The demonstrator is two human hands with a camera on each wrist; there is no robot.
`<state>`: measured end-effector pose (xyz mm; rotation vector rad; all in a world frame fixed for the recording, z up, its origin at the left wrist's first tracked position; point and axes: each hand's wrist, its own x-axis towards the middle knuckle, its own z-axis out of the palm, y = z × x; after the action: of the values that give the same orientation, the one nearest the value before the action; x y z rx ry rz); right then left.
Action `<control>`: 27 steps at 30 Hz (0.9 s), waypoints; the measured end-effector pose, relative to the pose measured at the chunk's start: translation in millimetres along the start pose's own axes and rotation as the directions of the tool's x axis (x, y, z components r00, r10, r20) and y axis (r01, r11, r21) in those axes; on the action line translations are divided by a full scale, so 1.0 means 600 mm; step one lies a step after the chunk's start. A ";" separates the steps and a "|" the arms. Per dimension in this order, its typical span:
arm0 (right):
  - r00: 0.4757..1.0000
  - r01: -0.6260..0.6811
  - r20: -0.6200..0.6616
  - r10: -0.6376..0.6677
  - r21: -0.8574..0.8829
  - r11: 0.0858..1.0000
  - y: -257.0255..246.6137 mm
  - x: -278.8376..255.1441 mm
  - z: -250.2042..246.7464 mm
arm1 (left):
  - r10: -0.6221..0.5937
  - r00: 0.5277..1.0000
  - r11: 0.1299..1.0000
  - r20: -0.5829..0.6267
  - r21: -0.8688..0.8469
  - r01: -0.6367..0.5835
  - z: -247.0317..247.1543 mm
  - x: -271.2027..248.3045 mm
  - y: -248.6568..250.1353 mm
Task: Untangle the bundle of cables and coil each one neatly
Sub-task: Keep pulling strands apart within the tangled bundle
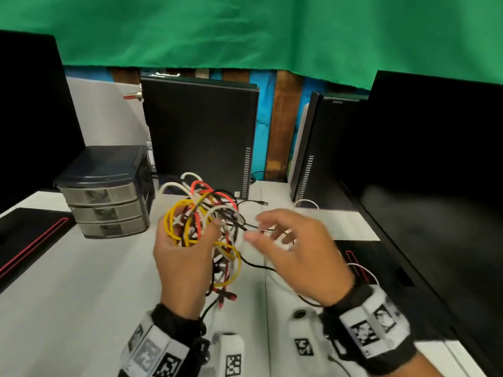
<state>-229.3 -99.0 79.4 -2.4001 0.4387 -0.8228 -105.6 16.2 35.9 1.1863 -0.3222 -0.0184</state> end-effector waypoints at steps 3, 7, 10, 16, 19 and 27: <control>0.998 0.039 0.059 -0.038 -0.018 0.999 -0.002 -0.009 0.038 | -0.003 0.997 1.000 0.071 0.027 0.001 0.020 -0.027 -0.010; 0.999 -0.003 0.046 -0.002 0.112 0.994 0.012 0.003 -0.012 | -0.003 1.000 1.000 -0.028 0.012 0.004 0.007 -0.006 -0.010; 0.968 -0.064 -0.231 0.097 0.146 0.987 0.052 0.023 -0.073 | -0.034 0.978 0.996 -0.207 -0.087 0.016 -0.036 0.046 -0.014; 0.731 -0.131 -0.630 0.262 0.247 0.960 0.109 0.035 -0.128 | -0.007 0.838 0.989 -0.546 -0.128 -0.076 -0.127 0.127 -0.014; 0.644 -0.180 -0.684 0.343 0.301 0.936 0.123 0.035 -0.149 | -0.104 0.798 0.965 -0.594 -0.253 -0.062 -0.163 0.139 -0.045; 0.927 0.005 -0.353 -0.125 -0.323 0.946 0.035 0.016 -0.053 | 0.094 0.968 0.995 -0.234 -0.018 -0.101 -0.040 0.037 0.001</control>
<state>-245.1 -132.5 92.0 -2.5609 0.6853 -1.3356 -78.3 34.1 34.0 1.1292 -0.1725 0.2006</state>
